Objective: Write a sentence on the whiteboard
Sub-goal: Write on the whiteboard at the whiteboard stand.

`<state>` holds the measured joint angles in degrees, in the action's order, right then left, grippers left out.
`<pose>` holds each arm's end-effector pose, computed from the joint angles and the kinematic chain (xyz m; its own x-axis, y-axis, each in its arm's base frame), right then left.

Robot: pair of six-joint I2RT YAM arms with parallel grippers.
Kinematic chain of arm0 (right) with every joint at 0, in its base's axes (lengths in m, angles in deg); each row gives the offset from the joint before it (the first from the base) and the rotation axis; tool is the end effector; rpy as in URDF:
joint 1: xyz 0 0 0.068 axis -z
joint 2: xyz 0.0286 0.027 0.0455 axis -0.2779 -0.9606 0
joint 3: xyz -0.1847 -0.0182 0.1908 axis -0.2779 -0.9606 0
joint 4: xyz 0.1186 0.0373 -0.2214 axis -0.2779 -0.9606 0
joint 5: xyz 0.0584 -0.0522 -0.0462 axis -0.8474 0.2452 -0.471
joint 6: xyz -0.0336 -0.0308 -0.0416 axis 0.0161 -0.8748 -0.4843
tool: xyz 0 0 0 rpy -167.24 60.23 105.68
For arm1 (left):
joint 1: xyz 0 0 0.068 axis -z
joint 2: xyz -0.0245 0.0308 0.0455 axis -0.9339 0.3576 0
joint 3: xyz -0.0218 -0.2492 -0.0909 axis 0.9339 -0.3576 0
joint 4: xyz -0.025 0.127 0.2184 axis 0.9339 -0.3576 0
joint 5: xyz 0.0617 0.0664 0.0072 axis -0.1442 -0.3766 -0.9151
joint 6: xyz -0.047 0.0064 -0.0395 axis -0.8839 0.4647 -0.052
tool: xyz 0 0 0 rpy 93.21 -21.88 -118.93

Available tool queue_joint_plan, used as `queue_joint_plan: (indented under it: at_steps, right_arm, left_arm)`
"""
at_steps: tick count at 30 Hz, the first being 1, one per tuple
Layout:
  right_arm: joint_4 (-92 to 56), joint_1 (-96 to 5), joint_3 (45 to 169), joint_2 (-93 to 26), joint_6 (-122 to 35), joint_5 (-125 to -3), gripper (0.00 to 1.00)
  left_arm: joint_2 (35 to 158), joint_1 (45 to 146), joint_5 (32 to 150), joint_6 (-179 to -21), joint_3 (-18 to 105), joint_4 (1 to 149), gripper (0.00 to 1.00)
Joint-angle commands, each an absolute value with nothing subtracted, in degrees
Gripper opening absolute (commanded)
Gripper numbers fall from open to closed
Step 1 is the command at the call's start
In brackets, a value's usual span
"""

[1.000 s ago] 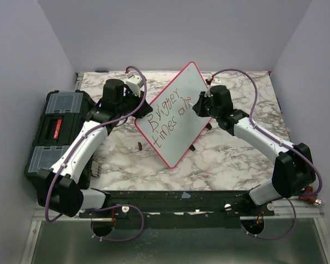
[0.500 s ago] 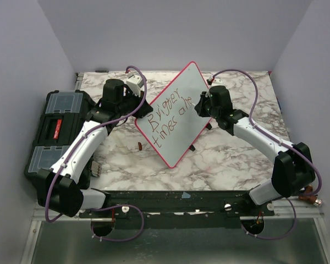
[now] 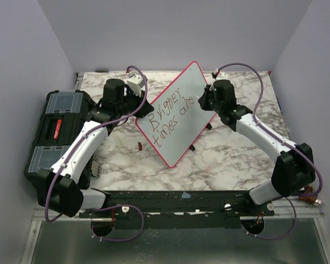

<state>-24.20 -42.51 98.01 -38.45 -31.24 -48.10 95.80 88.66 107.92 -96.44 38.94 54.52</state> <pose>0.3206 0.1511 0.2936 -0.4824 0.1199 -0.8677 -0.1718 0.9584 0.2279 0.2768 -0.1198 0.3384 -0.5047 0.0441 -0.8622 0.5998 0.7362 -0.3135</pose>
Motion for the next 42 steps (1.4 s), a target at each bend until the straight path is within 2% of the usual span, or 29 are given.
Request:
queue_joint_plan:
  at_steps: [1,10,42]
  right_arm:
    - [-23.9,-38.7,100.6,-38.3,-29.7,-53.1,0.01]
    - [-22.2,-37.6,101.7,-40.5,-29.3,-59.8,0.01]
    - [-22.8,-37.2,100.3,-42.9,-29.0,-66.1,0.01]
  left_arm:
    - [96.1,89.0,106.3,-90.1,39.6,55.2,0.00]
    - [96.5,89.0,106.4,-90.1,39.9,55.1,0.00]
    - [96.5,89.0,106.5,-90.0,39.9,55.1,0.00]
